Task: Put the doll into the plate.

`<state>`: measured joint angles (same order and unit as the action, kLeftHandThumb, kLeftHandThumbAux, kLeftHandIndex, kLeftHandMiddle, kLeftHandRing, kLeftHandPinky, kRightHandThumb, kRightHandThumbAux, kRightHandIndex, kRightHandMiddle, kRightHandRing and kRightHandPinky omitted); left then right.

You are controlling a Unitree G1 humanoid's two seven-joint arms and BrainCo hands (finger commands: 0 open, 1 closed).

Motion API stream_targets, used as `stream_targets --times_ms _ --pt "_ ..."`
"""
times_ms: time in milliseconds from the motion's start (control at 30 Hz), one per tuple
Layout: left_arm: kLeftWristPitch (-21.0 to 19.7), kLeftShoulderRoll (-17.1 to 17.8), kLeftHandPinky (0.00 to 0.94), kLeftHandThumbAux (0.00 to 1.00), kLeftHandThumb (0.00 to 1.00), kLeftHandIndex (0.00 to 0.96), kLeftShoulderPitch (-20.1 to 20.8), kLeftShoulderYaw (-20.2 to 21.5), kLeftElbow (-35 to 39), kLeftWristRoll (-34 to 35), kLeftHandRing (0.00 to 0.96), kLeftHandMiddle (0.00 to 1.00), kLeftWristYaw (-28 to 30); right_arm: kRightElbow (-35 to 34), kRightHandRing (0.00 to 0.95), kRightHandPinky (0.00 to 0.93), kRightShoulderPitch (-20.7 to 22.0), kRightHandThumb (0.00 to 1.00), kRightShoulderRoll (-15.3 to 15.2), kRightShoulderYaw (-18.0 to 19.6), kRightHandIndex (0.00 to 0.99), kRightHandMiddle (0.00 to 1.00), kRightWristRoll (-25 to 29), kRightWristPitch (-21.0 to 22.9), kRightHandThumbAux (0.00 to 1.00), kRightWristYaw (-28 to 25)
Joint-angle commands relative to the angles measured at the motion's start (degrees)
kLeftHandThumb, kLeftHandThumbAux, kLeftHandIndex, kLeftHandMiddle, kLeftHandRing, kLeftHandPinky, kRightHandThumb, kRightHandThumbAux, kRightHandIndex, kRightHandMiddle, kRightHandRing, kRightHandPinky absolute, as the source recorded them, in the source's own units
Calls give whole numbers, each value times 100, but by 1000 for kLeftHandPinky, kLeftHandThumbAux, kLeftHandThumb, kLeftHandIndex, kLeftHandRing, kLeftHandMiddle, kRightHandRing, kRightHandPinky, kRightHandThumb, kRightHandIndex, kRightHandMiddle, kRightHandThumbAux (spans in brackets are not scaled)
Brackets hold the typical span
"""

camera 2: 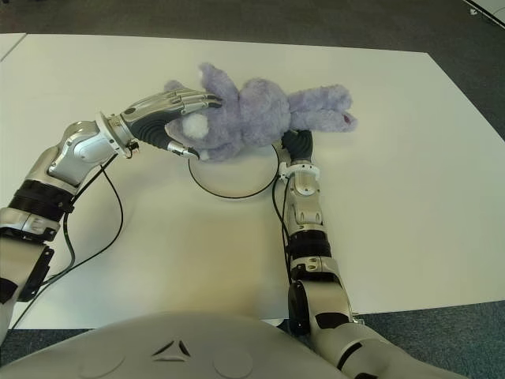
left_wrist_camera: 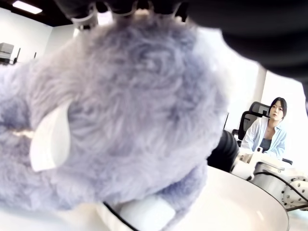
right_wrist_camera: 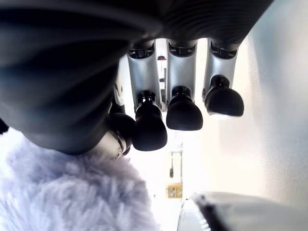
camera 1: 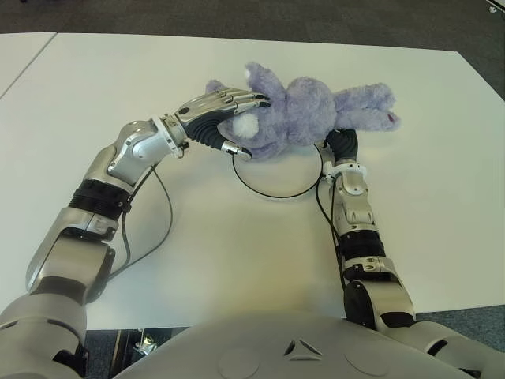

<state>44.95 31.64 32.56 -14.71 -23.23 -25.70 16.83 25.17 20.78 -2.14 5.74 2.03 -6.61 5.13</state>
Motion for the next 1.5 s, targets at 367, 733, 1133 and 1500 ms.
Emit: stream_targets --times_ms 367,733,1133,1500 --pt "729 126 317 276 0 126 -192 -217 121 -173 356 377 15 293 820 813 -492 705 152 -48 441 821 -13 333 720 29" --pt "443 377 205 304 0 138 -653 -247 1061 562 270 295 645 314 817 826 -471 706 189 -34 441 817 13 326 719 39" --pt "533 449 153 321 0 155 -1042 -250 1582 1301 196 231 957 392 811 805 -448 704 170 -36 440 809 3 259 721 15" --pt "1066 282 149 323 0 155 -1258 194 1924 919 199 233 507 421 817 815 -441 704 171 -26 441 813 49 250 721 -55"
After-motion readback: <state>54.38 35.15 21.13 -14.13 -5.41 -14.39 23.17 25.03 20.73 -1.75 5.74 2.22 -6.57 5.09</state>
